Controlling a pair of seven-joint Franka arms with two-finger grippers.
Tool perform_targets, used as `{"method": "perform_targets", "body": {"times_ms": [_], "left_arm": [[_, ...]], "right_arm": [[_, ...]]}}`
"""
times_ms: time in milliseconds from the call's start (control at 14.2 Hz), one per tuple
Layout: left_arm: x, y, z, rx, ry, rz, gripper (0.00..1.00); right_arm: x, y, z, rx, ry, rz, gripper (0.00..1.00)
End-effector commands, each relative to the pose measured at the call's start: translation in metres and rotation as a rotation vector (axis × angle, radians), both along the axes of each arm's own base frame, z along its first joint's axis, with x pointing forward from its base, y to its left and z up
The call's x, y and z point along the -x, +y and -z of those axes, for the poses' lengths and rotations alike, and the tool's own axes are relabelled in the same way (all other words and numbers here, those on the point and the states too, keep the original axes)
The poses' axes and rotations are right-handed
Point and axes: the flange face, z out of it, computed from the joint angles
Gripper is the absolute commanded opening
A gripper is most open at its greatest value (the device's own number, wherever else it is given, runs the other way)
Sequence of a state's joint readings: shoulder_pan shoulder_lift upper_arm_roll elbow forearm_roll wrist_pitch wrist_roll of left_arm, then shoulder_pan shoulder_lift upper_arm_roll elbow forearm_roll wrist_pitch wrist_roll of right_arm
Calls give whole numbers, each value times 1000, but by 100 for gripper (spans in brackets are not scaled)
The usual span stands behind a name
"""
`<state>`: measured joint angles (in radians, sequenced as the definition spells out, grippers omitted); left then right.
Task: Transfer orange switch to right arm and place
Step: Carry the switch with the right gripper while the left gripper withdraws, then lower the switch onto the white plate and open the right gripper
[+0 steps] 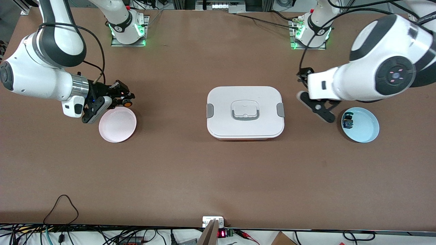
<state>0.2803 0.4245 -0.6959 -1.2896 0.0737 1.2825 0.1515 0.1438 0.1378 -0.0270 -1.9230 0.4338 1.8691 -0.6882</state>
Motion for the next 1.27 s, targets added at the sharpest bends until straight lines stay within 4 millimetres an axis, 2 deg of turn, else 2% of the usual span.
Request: {"method": "perform_targets", "body": {"times_ms": [0,282,423,564,705,846,987,1199], "left_arm": [[6,40,-34,-134,-80,-122,100],[25,90,-54,-256,-152,-328,100],[47,114,-66,-256,-235,-391,100],[52,134,-69,-241,-264,-463,100],[56,128,-67,-242,-301,-504,100],[68,124,-66,-218,-375,-512,100],[67,123,-67,-209,-377,-511,100],[68,121,-65,-156,-338,-540,100]], "right_arm": [[-1,-7,3,72,-77,-153,0],[-1,-13,11,237,-118,-388,0],[0,-18,24,293,-165,-483,0],[5,-23,45,325,-218,-552,0],[5,-26,60,386,-271,-672,0],[7,-28,73,404,-268,-707,0],[6,-29,89,398,-283,-756,0],[10,-35,128,381,-310,-816,0]]}}
